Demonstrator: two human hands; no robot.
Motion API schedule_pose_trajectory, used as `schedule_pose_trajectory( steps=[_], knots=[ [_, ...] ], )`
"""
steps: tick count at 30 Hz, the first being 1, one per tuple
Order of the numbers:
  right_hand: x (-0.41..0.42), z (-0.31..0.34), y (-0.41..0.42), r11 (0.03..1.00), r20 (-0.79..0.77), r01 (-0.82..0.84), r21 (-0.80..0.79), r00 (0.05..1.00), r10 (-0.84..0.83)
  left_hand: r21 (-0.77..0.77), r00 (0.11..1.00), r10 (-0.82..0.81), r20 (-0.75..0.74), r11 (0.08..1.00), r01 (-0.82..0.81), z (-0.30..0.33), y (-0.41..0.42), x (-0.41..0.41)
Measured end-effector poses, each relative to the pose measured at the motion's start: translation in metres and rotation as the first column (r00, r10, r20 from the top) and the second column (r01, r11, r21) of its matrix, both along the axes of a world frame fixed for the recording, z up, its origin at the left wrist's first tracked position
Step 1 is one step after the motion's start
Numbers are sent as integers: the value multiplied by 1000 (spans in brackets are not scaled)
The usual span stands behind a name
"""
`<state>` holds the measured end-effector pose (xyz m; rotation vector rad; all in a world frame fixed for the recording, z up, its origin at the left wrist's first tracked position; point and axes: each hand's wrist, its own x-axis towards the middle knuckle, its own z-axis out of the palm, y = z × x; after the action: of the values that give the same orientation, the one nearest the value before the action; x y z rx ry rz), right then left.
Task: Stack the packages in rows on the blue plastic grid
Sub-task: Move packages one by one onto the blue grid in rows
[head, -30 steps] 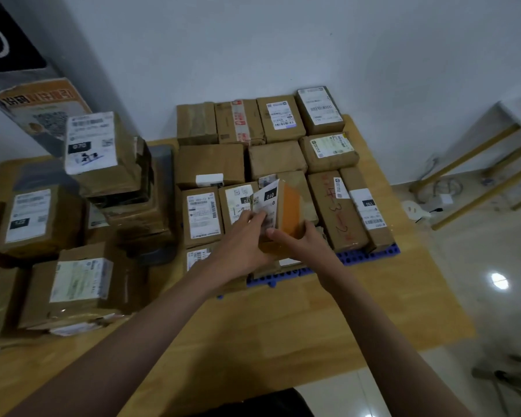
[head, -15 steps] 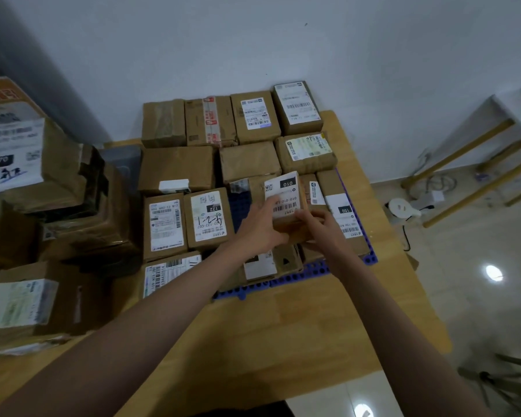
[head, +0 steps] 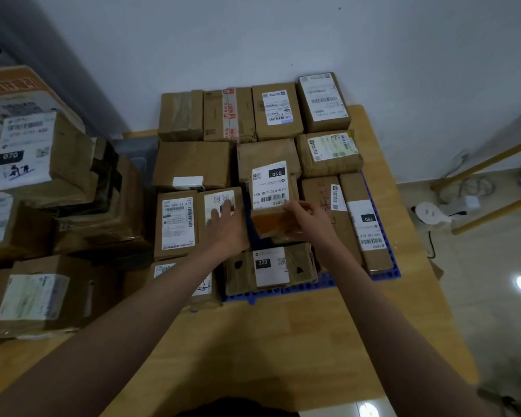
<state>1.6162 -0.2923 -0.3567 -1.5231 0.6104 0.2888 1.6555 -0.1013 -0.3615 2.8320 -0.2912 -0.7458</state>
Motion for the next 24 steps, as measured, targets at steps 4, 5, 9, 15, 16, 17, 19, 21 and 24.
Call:
schedule_pose_trajectory(
  steps=[4, 5, 9, 15, 16, 17, 19, 21, 24],
  knots=[
    [10, -5, 13, 998, -16, -31, -55, 999, 30, 75, 1000, -19, -18, 997, 21, -12, 17, -1],
    [12, -6, 16, 997, -21, -37, -68, 999, 35, 86, 1000, -21, -2, 996, 21, -14, 20, -2],
    [13, -12, 21, 987, -15, -85, -133, 996, 84, 76, 999, -17, 34, 997, 15, -17, 23, -1],
    [15, -16, 25, 964, 4, -125, -236, 992, 129, 73, 999, -29, 12, 997, 28, -17, 25, 6],
    [16, -16, 26, 956, 10, -129, -265, 991, 136, 72, 999, -31, 13, 997, 30, -17, 25, 6],
    [16, -16, 27, 942, 12, -135, -306, 989, 146, 72, 999, -32, 13, 997, 31, -17, 26, 6],
    [17, -16, 30, 903, 1, -156, -400, 985, 170, 78, 999, -41, 7, 996, 40, -17, 27, 7],
    [17, -16, 33, 869, -13, -171, -465, 982, 186, 94, 999, -53, 1, 994, 53, -17, 28, 7],
    [14, -13, 40, 836, -22, -180, -519, 980, 198, 119, 998, -58, -10, 991, 58, -15, 27, 7]
  ],
)
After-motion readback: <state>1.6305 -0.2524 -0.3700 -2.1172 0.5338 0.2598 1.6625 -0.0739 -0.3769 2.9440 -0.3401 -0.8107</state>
